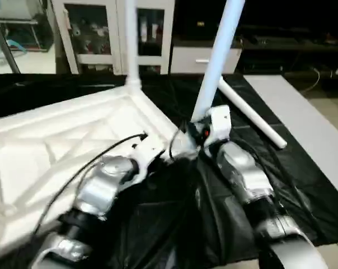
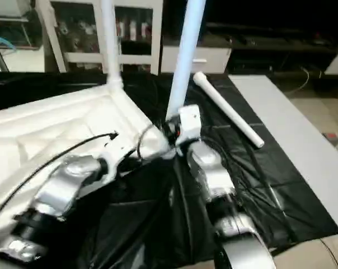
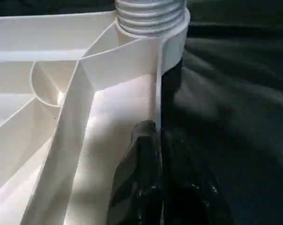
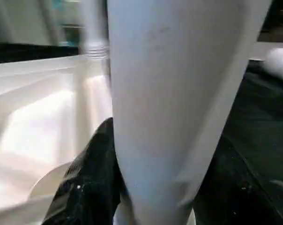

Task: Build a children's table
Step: Insert table leg to table base

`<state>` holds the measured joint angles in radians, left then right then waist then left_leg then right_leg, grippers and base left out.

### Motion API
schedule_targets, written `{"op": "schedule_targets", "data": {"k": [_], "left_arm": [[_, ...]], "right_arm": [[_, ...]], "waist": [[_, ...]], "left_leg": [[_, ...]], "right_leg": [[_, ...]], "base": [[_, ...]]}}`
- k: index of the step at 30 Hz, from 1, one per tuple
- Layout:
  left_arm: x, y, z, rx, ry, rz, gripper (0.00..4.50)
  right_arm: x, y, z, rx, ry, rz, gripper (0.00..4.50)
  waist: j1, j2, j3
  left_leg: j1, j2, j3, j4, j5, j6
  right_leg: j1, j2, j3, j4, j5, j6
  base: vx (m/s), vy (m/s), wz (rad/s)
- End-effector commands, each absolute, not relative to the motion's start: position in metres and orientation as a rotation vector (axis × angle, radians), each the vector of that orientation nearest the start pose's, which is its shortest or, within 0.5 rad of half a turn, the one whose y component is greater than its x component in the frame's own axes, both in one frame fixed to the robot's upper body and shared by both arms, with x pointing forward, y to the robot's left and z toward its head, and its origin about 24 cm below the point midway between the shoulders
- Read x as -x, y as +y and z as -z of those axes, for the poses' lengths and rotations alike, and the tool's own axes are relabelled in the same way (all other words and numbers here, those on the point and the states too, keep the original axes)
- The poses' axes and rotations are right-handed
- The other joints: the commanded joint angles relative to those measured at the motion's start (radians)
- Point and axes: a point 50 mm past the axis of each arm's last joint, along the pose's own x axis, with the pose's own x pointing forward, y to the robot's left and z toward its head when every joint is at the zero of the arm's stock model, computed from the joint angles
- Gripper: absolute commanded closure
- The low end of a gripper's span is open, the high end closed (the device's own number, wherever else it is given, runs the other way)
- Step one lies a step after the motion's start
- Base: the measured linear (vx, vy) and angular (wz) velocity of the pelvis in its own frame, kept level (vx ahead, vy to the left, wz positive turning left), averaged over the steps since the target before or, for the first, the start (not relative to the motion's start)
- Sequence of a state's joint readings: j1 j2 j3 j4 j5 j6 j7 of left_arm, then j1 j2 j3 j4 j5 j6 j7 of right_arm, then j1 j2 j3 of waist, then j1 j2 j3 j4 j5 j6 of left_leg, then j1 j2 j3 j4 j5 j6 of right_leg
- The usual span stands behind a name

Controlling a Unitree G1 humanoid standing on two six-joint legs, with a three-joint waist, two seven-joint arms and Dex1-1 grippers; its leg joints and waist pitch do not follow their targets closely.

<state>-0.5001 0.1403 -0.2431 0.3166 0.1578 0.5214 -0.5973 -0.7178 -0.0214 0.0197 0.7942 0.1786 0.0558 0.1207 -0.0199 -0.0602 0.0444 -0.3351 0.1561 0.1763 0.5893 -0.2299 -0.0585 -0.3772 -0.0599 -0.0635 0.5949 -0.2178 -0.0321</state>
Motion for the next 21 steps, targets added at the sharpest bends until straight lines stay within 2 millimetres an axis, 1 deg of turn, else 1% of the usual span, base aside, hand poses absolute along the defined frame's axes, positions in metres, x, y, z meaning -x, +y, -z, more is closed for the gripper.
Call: {"op": "schedule_targets", "data": {"k": [1, 2, 3, 4, 5, 6, 7, 8, 9, 10, 12, 13, 14, 15, 17, 19, 21], "left_arm": [[-0.317, 0.071, -0.040, -0.250, 0.465, 0.710, 4.50], [-0.319, 0.067, -0.042, -0.241, 0.455, 0.697, 4.50], [-0.320, 0.065, -0.043, -0.233, 0.450, 0.691, 4.50], [-0.325, 0.055, -0.049, -0.189, 0.422, 0.658, 4.50], [-0.326, 0.052, -0.051, -0.176, 0.414, 0.650, 4.50], [-0.327, 0.050, -0.051, -0.176, 0.410, 0.648, 4.50], [-0.328, 0.045, -0.054, -0.181, 0.396, 0.642, 4.50], [-0.329, 0.043, -0.054, -0.183, 0.389, 0.631, 4.50], [-0.329, 0.043, -0.054, -0.183, 0.388, 0.630, 4.50], [-0.331, 0.041, -0.055, -0.177, 0.382, 0.612, 4.50], [-0.331, 0.041, -0.055, -0.176, 0.382, 0.607, 4.50], [-0.331, 0.042, -0.054, -0.174, 0.383, 0.603, 4.50], [-0.332, 0.042, -0.053, -0.174, 0.385, 0.599, 4.50], [-0.332, 0.042, -0.053, -0.176, 0.389, 0.601, 4.50], [-0.332, 0.043, -0.052, -0.177, 0.393, 0.601, 4.50], [-0.332, 0.044, -0.051, -0.178, 0.394, 0.601, 4.50], [-0.332, 0.045, -0.051, -0.180, 0.395, 0.600, 4.50]], "right_arm": [[-0.365, -0.111, -0.035, -0.067, 0.322, -0.111, 2.66], [-0.366, -0.110, -0.035, -0.062, 0.325, -0.098, 2.66], [-0.366, -0.109, -0.035, -0.064, 0.325, -0.094, 2.66], [-0.369, -0.104, -0.037, -0.070, 0.329, -0.075, 2.66], [-0.369, -0.103, -0.037, -0.071, 0.330, -0.070, 2.66], [-0.370, -0.101, -0.037, -0.070, 0.330, -0.071, 2.66], [-0.371, -0.097, -0.038, -0.065, 0.327, -0.074, 2.66], [-0.372, -0.095, -0.039, -0.062, 0.325, -0.072, 2.66], [-0.372, -0.094, -0.039, -0.062, 0.325, -0.071, 2.66], [-0.372, -0.093, -0.039, -0.061, 0.324, -0.062, 2.66], [-0.373, -0.092, -0.038, -0.063, 0.325, -0.059, 2.66], [-0.373, -0.092, -0.038, -0.066, 0.325, -0.052, 2.66], [-0.373, -0.092, -0.038, -0.067, 0.325, -0.048, 2.66], [-0.373, -0.092, -0.037, -0.069, 0.326, -0.045, 2.66], [-0.373, -0.092, -0.037, -0.071, 0.325, -0.044, 2.66], [-0.373, -0.092, -0.037, -0.059, 0.320, -0.054, 2.66], [-0.375, -0.087, -0.042, -0.053, 0.285, -0.115, 2.66]], "waist": [[0.009, -0.002, -0.030], [0.017, -0.004, -0.036], [0.019, -0.004, -0.037], [0.020, -0.008, -0.039], [0.023, -0.011, -0.043], [0.031, -0.010, -0.048], [0.033, -0.010, -0.049], [0.032, -0.010, -0.046], [0.033, -0.010, -0.048], [0.034, -0.009, -0.048], [0.036, -0.008, -0.046], [0.035, -0.005, -0.044], [0.034, -0.006, -0.043], [0.035, -0.004, -0.043], [0.034, -0.005, -0.043], [0.034, -0.004, -0.043], [0.035, -0.005, -0.042]], "left_leg": [[-0.008, 0.082, -0.037, -0.088, -0.223, 0.012], [-0.007, 0.082, -0.031, -0.082, -0.143, 0.036], [-0.006, 0.083, -0.029, -0.081, -0.125, 0.046], [-0.008, 0.083, -0.027, -0.079, -0.103, 0.056], [-0.012, 0.079, -0.027, -0.076, -0.050, 0.077], [-0.007, 0.078, -0.022, -0.071, -0.010, 0.102], [-0.010, 0.078, -0.022, -0.069, 0.015, 0.117], [-0.011, 0.080, -0.022, -0.069, 0.030, 0.141], [-0.010, 0.080, -0.021, -0.066, 0.033, 0.156], [-0.009, 0.081, -0.021, -0.066, 0.033, 0.162], [-0.009, 0.084, -0.021, -0.066, 0.025, 0.167], [-0.009, 0.086, -0.022, -0.068, 0.008, 0.162], [-0.008, 0.087, -0.022, -0.069, -0.017, 0.151], [-0.007, 0.087, -0.022, -0.070, -0.035, 0.138], [-0.009, 0.087, -0.022, -0.070, -0.034, 0.128], [-0.009, 0.086, -0.021, -0.070, -0.031, 0.128], [-0.010, 0.085, -0.021, -0.069, -0.041, 0.128]], "right_leg": [[0.020, -0.114, 0.071, -0.084, -0.298, -0.182], [0.022, -0.110, 0.069, -0.073, -0.187, -0.195], [0.022, -0.108, 0.068, -0.070, -0.157, -0.199], [0.025, -0.107, 0.068, -0.064, -0.120, -0.205], [0.030, -0.106, 0.065, -0.056, -0.050, -0.218], [0.031, -0.107, 0.065, -0.049, 0.007, -0.233], [0.033, -0.107, 0.065, -0.044, 0.047, -0.240], [0.032, -0.107, 0.062, -0.043, 0.068, -0.251], [0.031, -0.108, 0.062, -0.043, 0.070, -0.261], [0.031, -0.109, 0.061, -0.042, 0.068, -0.264], [0.029, -0.107, 0.060, -0.044, 0.046, -0.266], [0.027, -0.106, 0.059, -0.046, 0.019, -0.262], [0.026, -0.108, 0.059, -0.049, -0.012, -0.258], [0.026, -0.107, 0.059, -0.051, -0.031, -0.252], [0.028, -0.106, 0.059, -0.049, -0.020, -0.247], [0.027, -0.107, 0.060, -0.048, -0.006, -0.250], [0.029, -0.109, 0.060, -0.050, -0.016, -0.251]], "base": [[0.000, 0.000, 0.00], [0.000, 0.000, 0.00], [0.000, 0.000, 0.00], [0.000, 0.000, 0.00], [0.000, 0.000, 0.00], [0.000, 0.000, 0.00], [0.000, 0.000, 0.00], [0.000, 0.000, 0.00], [0.000, 0.000, 0.00], [0.000, 0.000, 0.00], [0.000, 0.000, 0.00], [0.000, 0.000, 0.00], [0.000, 0.000, 0.00], [0.000, 0.000, 0.00], [0.000, 0.000, 0.00], [0.000, 0.000, 0.00], [0.000, 0.000, 0.00]]}}
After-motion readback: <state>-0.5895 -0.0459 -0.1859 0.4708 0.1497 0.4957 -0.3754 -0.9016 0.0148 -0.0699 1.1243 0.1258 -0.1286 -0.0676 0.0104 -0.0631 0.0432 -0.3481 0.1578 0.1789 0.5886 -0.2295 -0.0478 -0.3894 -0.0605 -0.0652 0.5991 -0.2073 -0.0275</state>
